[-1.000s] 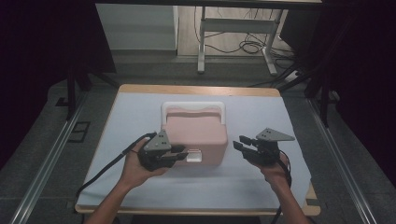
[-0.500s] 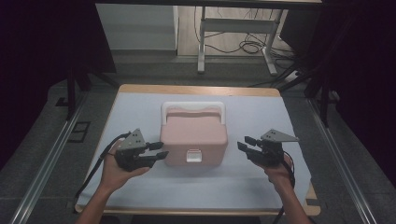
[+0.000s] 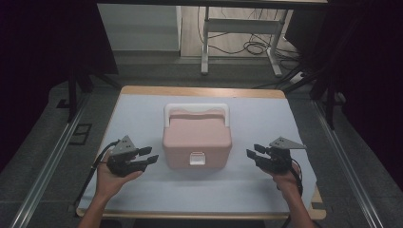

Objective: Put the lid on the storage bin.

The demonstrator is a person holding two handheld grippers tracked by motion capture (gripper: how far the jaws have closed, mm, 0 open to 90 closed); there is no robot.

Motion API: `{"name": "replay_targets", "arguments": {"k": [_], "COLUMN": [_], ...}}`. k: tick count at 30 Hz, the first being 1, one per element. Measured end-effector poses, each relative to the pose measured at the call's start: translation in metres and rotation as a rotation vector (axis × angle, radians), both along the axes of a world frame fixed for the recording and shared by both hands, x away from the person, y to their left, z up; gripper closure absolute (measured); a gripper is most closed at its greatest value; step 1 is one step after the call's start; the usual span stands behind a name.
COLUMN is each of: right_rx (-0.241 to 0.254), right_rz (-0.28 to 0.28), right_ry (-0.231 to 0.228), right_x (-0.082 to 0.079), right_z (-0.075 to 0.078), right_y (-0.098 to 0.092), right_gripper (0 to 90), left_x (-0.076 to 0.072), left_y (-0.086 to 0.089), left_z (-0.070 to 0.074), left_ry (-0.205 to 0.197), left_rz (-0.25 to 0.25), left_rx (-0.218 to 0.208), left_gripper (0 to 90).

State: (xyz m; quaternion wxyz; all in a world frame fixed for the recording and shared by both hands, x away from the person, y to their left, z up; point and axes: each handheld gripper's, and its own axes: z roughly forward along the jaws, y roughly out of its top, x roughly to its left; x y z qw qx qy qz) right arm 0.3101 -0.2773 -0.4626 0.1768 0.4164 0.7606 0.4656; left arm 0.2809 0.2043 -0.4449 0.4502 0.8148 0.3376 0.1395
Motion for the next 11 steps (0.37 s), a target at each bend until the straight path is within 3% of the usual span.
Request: {"name": "replay_targets", "arguments": {"k": [11], "right_rx": [-0.003], "right_rz": [-0.008], "right_ry": [-0.008], "right_x": [0.0005], "right_z": [-0.0009], "right_y": [-0.0023], "right_gripper": [52.1], "left_x": [0.0038], "left_y": [0.0021], "left_z": [-0.0035], "left_ry": [-0.001], "left_rz": [0.026], "left_rx": [0.010], "left_gripper": [51.4]}}
